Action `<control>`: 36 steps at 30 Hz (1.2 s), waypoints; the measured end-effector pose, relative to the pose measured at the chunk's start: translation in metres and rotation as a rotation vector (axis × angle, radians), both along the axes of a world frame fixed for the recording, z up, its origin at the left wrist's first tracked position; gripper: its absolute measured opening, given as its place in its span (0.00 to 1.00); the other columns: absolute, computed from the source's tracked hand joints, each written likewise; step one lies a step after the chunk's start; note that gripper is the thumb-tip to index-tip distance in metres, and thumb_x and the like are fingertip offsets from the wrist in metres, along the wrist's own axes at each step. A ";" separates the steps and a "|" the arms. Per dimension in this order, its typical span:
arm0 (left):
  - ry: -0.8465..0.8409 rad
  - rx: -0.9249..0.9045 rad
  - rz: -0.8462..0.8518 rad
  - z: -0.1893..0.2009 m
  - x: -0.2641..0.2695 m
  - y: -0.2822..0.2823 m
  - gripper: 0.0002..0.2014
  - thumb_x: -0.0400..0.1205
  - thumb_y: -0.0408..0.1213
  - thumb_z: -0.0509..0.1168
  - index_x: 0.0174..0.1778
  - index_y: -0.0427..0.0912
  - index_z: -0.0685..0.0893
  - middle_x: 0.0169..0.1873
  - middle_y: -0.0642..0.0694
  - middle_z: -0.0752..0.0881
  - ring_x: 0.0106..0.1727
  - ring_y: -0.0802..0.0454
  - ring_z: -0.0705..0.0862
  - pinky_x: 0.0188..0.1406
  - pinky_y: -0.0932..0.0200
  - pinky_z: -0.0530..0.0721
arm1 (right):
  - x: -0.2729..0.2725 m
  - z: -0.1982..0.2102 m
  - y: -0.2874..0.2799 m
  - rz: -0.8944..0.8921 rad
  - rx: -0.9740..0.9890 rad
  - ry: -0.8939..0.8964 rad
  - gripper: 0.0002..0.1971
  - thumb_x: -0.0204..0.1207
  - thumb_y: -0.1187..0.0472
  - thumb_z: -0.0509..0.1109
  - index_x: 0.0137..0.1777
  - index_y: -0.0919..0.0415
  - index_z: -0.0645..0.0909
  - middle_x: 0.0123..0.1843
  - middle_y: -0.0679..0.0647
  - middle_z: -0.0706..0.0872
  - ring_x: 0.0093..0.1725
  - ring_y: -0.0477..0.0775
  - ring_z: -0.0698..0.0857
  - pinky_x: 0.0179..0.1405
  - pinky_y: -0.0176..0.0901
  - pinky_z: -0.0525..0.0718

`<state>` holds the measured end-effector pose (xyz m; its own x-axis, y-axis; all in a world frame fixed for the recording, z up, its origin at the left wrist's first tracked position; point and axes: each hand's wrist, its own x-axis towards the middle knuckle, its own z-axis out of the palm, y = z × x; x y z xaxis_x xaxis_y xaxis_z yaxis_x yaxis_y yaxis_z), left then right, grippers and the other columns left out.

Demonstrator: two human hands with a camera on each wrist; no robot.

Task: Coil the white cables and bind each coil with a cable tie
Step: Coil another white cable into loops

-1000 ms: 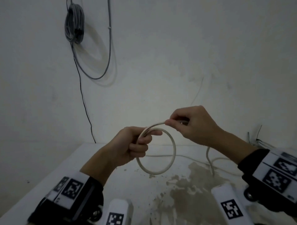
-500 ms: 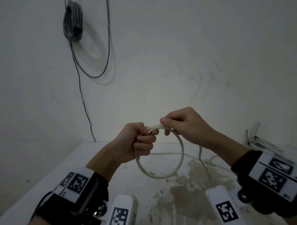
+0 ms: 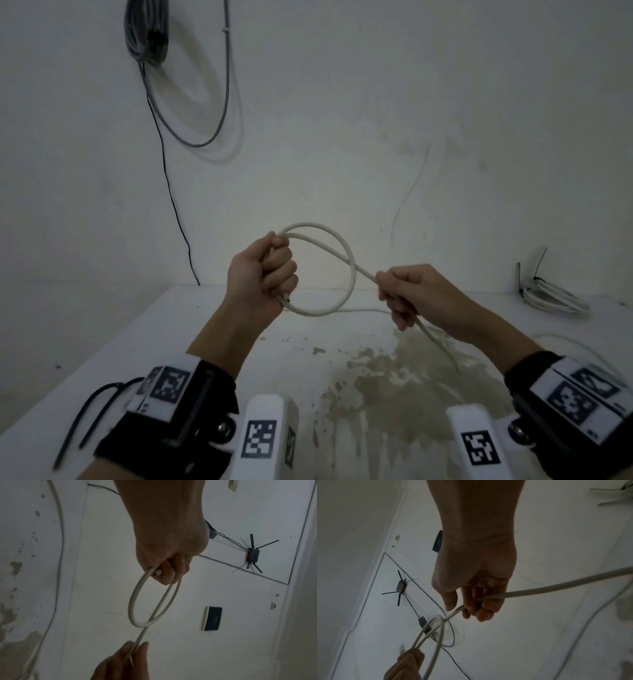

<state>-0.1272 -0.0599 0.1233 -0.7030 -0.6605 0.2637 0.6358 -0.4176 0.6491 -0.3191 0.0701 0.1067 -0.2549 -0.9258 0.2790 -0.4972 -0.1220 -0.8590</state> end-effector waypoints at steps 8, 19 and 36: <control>0.031 -0.058 0.315 -0.002 0.010 -0.026 0.15 0.87 0.37 0.47 0.33 0.45 0.68 0.15 0.56 0.65 0.13 0.62 0.62 0.14 0.70 0.62 | -0.038 -0.032 0.026 -0.269 0.170 0.648 0.11 0.82 0.58 0.61 0.43 0.57 0.84 0.32 0.51 0.84 0.27 0.48 0.76 0.31 0.42 0.73; -0.612 -1.143 0.498 -0.054 -0.041 0.041 0.05 0.88 0.40 0.48 0.50 0.51 0.69 0.47 0.39 0.85 0.36 0.43 0.87 0.32 0.45 0.88 | 0.019 -0.030 0.005 -0.019 -0.417 1.177 0.13 0.73 0.51 0.62 0.39 0.51 0.88 0.26 0.47 0.85 0.20 0.49 0.79 0.15 0.36 0.75; -0.589 -0.375 -0.362 -0.056 -0.014 0.032 0.14 0.80 0.36 0.52 0.28 0.41 0.72 0.12 0.55 0.63 0.10 0.63 0.58 0.08 0.70 0.54 | -0.022 -0.024 0.022 -0.372 -0.166 0.696 0.18 0.75 0.41 0.64 0.41 0.52 0.88 0.27 0.55 0.84 0.28 0.57 0.79 0.30 0.46 0.75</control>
